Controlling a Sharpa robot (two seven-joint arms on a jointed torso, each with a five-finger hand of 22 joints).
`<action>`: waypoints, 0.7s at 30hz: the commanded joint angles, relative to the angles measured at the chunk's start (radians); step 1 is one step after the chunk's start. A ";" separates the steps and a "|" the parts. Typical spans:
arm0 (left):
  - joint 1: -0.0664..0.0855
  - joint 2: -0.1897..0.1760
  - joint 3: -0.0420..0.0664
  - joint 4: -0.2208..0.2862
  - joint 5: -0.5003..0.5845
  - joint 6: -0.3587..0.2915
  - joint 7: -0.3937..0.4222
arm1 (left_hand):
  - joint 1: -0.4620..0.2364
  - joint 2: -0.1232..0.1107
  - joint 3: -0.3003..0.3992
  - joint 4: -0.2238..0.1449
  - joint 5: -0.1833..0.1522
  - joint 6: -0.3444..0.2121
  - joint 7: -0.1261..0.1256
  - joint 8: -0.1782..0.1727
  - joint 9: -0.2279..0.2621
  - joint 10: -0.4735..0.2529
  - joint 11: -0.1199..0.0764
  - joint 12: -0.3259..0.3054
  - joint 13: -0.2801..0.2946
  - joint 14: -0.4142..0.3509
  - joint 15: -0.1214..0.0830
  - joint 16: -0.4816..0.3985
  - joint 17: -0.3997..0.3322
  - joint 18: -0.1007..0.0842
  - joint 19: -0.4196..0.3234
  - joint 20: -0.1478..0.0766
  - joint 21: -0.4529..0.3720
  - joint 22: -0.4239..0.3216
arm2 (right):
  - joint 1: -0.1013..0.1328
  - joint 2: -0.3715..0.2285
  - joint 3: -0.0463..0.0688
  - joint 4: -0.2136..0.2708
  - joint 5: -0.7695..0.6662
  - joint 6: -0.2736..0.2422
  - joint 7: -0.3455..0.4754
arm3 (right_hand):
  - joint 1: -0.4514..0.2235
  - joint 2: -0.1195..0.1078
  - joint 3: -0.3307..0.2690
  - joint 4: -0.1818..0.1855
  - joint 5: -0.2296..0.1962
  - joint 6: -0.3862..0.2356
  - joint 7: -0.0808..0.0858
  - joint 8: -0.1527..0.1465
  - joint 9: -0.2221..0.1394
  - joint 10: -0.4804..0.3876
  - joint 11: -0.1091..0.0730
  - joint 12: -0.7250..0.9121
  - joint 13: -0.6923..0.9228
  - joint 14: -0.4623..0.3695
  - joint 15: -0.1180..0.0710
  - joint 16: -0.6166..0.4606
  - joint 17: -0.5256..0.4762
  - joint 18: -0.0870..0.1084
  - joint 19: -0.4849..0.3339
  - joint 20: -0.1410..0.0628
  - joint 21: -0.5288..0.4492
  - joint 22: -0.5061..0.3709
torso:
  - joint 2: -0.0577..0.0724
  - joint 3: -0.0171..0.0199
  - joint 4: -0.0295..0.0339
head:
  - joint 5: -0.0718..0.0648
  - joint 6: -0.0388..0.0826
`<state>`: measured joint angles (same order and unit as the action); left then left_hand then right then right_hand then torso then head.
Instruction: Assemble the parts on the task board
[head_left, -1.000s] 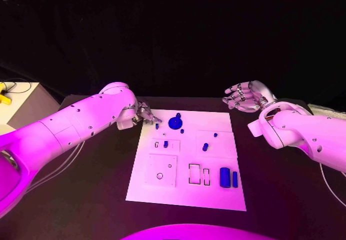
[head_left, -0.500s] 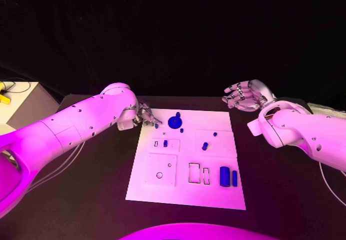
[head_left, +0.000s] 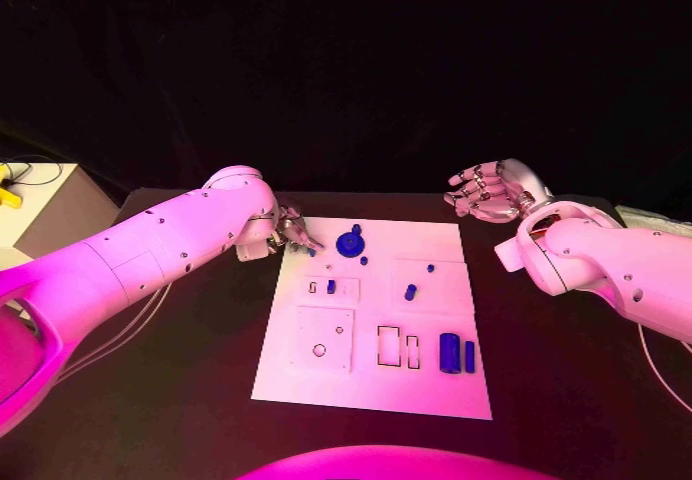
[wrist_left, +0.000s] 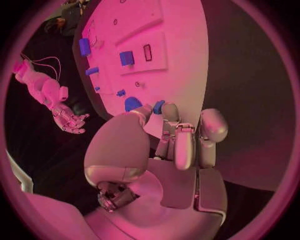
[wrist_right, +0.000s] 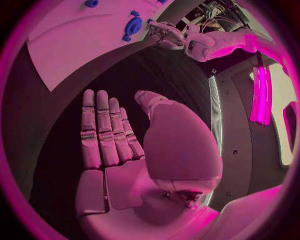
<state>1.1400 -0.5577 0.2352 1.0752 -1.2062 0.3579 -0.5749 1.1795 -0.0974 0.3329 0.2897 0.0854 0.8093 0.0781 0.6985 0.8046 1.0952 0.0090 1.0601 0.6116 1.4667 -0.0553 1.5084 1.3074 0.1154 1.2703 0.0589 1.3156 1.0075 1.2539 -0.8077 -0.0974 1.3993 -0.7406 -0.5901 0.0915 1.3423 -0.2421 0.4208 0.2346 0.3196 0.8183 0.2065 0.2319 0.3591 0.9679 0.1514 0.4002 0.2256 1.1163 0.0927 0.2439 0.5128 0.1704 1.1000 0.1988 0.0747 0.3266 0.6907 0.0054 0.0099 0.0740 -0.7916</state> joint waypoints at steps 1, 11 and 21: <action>0.001 0.003 0.000 -0.001 0.014 0.007 0.011 | 0.015 0.004 0.012 -0.001 0.005 -0.001 0.002 -0.006 -0.002 -0.007 0.001 -0.002 -0.003 0.045 0.008 -0.007 0.124 -0.004 0.001 0.005 -0.003 -0.001 | 0.000 0.001 0.000 0.000 -0.002 0.012 0.007 | -0.010 0.002 -0.005 -0.002 0.003 -0.007 0.020 0.007 -0.001 0.000 0.003 -0.002 -0.005 0.006 0.003 -0.006 -0.002 0.013 0.003 0.003 -0.005 -0.006 | 0.000 -0.0003 -0.0001 | 0.001 0.001; 0.001 0.009 -0.004 -0.010 0.021 0.006 0.014 | 0.047 0.021 0.048 -0.002 0.007 -0.004 0.002 -0.013 -0.010 -0.010 0.001 -0.001 -0.005 0.045 0.008 -0.006 0.123 -0.004 -0.001 0.005 -0.003 -0.001 | 0.000 0.001 0.000 0.000 -0.002 0.013 0.006 | -0.010 0.002 -0.005 -0.002 0.003 -0.007 0.020 0.007 -0.001 0.000 0.003 -0.002 -0.005 0.006 0.003 -0.006 -0.002 0.013 0.003 0.003 -0.005 -0.006 | 0.001 -0.0004 -0.0011 | 0.000 -0.004; 0.001 -0.002 -0.007 -0.001 0.057 -0.024 0.041 | 0.135 -0.015 0.345 -0.048 0.008 -0.017 -0.003 0.026 0.011 -0.006 -0.004 -0.002 -0.012 0.046 0.001 -0.005 0.125 -0.003 -0.002 -0.002 -0.001 0.002 | 0.000 0.001 0.000 -0.001 -0.002 0.018 0.005 | -0.010 0.003 -0.005 -0.002 0.004 -0.007 0.019 0.008 -0.001 0.001 0.003 -0.001 -0.006 0.006 0.003 -0.007 -0.003 0.013 0.003 0.003 -0.005 -0.008 | 0.000 -0.0003 -0.0004 | -0.003 -0.005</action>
<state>1.1408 -0.5570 0.2283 1.0700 -1.1828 0.3509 -0.5604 1.3039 -0.1117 0.5976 0.2919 0.0880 0.7945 0.0814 0.7136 0.7882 1.0854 0.0124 1.0601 0.6013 1.4667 -0.0553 1.5084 1.3074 0.1153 1.2703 0.0590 1.3156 1.0078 1.2539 -0.8074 -0.0974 1.3982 -0.7403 -0.5869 0.0910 1.3423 -0.2421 0.4208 0.2346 0.3196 0.8183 0.2065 0.2359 0.3591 0.9679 0.1514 0.4002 0.2203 1.1163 0.0926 0.2420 0.5114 0.1703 1.1000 0.1988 0.0749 0.3198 0.6908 0.0049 0.0092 0.0717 -0.7965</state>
